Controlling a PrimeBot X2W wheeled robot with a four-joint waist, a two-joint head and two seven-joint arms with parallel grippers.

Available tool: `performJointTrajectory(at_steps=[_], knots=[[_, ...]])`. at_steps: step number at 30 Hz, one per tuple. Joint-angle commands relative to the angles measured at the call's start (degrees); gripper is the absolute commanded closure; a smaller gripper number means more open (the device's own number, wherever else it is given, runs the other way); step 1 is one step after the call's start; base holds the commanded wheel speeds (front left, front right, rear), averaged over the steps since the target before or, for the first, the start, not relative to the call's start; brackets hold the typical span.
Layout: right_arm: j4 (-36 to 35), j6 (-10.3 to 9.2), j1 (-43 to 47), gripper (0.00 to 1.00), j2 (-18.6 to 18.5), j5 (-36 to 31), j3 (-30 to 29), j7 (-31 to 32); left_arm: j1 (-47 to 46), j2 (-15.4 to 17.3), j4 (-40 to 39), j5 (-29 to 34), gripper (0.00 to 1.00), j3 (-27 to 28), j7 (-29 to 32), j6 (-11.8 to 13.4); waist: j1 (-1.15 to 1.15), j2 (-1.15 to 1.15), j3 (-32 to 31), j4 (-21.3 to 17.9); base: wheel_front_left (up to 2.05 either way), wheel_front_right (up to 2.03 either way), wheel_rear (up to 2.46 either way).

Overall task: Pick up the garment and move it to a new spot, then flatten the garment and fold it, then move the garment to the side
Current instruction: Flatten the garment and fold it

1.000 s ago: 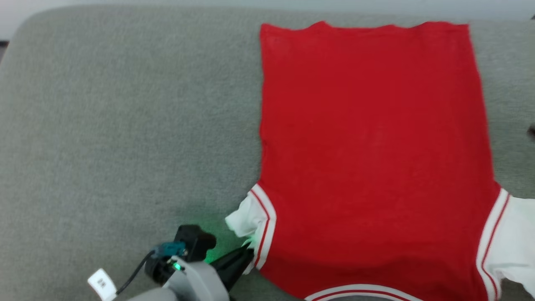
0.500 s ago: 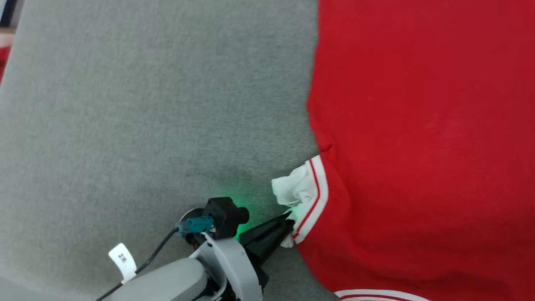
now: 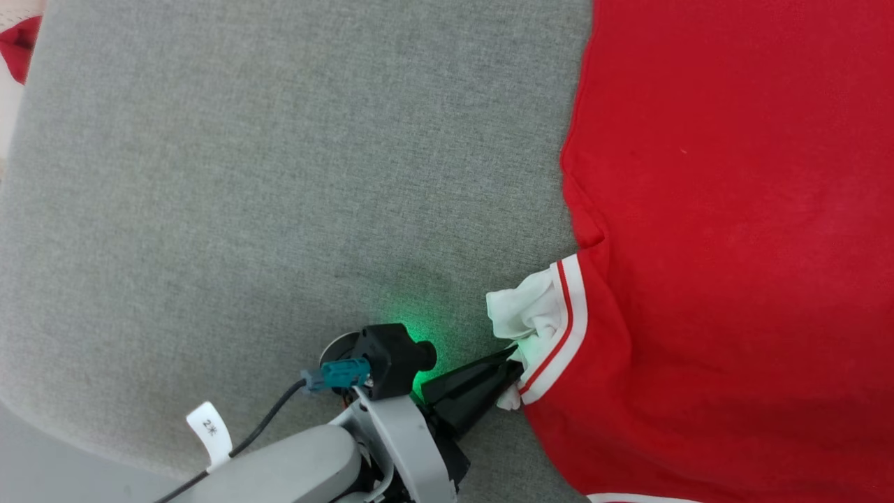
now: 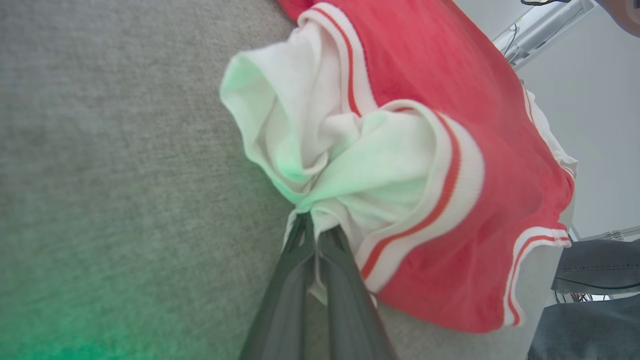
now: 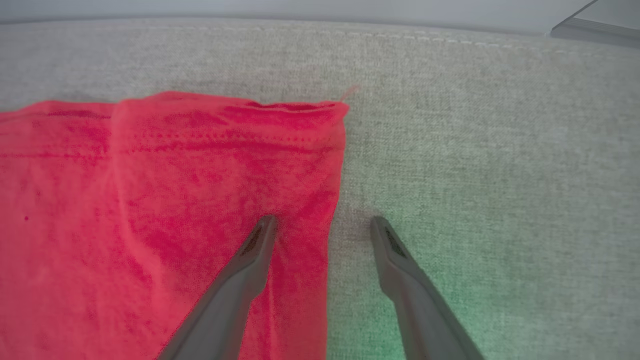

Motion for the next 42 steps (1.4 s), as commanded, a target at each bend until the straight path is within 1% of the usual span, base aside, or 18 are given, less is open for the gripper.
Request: performJointTrajectory(at_steps=[1,5,8,11,13,15,19,23,25,27,31,35,38,40,41,42], knots=[[2.17,0.06,2.64,1.0,2.08,0.8,1.61,0.27,0.45,3.86,7.98,-1.21,1.0,0.94,2.7,3.37,0.0,0.0,-0.42,-0.25,0.0,0.0,0.0],[3.1,0.06,4.05,1.0,2.65,2.34,2.37,-2.03,1.0,4.7,8.27,-2.14,1.0,1.92,1.96,3.04,0.0,0.0,-2.73,-1.54,0.0,0.0,0.0],[2.63,0.05,5.68,1.0,3.11,3.83,4.85,-1.97,2.13,5.66,8.38,-2.98,1.0,2.42,1.11,2.81,0.0,0.0,-5.47,-3.28,0.0,0.0,0.0],[-0.06,0.05,8.56,1.0,2.17,6.13,8.39,-2.13,3.48,5.87,8.26,-4.11,1.0,3.03,0.27,2.77,0.0,0.0,-8.99,-4.95,0.0,0.0,0.0],[-3.39,0.05,11.29,1.0,0.9,8.48,11.09,-2.93,4.78,5.78,7.95,-4.8,1.0,3.44,-0.35,2.77,0.0,0.0,-11.51,-6.35,0.0,0.0,0.0],[-7.77,0.04,15.12,1.0,-1.33,11.13,13.71,-3.92,6.06,5.51,7.53,-5.31,1.0,3.96,-0.88,2.74,0.0,0.0,-13.87,-7.68,0.0,0.0,0.0],[-17.46,0.03,26.16,1.0,-6.16,18.3,17.82,-3.8,8.71,5.9,6.94,-6.18,1.0,5.21,-1.74,2.6,0.0,0.0,-18.24,-10.51,0.0,0.0,0.0],[-27.1,0.02,38.63,1.0,-10.95,24.42,17.57,-4.57,11.48,6.57,6.24,-7.21,1.0,6.78,-2.32,2.99,0.0,0.0,-21.44,-13.36,0.0,0.0,0.0],[-31.42,0.02,45.31,1.0,-12.54,26.69,16.34,-5.6,12.88,7.01,5.83,-7.58,1.0,7.64,-2.5,3.29,0.0,0.0,-22.57,-14.66,0.0,0.0,0.0],[-34.84,0.02,51.92,1.0,-13.37,28.14,14.68,-7.01,13.97,7.29,5.44,-7.74,1.0,8.48,-2.57,3.55,0.0,0.0,-23.4,-15.77,0.0,0.0,0.0],[-40.98,0.03,65.2,1.0,-12.59,29.94,11.89,-8.73,15.31,7.32,4.77,-7.32,1.0,9.46,-2.65,3.84,0.0,0.0,-24.36,-17.05,0.0,0.0,0.0],[-47.63,0.03,75.93,1.0,-10.3,28.63,10.53,-8.22,15.59,7.19,4.68,-6.79,1.0,10.14,-2.7,3.84,0.0,0.0,-24.61,-17.88,0.0,0.0,0.0],[-51.6,0.03,80.08,1.0,-8.0,26.71,9.51,-7.17,15.7,6.96,4.87,-6.6,1.0,10.39,-2.71,3.58,0.0,0.0,-24.75,-18.36,0.0,0.0,0.0],[-53.1,0.03,80.86,1.0,-6.09,24.88,8.43,-7.28,15.77,6.72,5.16,-6.48,1.0,10.35,-2.68,3.47,0.0,0.0,-25.02,-18.68,0.0,0.0,0.0],[-53.77,0.03,80.89,0.93,-5.29,23.94,7.73,-7.59,15.73,6.58,5.3,-6.42,1.0,10.29,-2.68,3.36,0.0,0.0,-25.14,-18.75,0.0,0.0,0.0],[-54.41,0.03,80.77,0.55,-4.92,22.91,7.09,-7.74,15.68,6.44,5.43,-6.38,1.0,10.21,-2.68,3.29,0.0,0.0,-25.29,-18.75,0.0,0.0,0.0]])
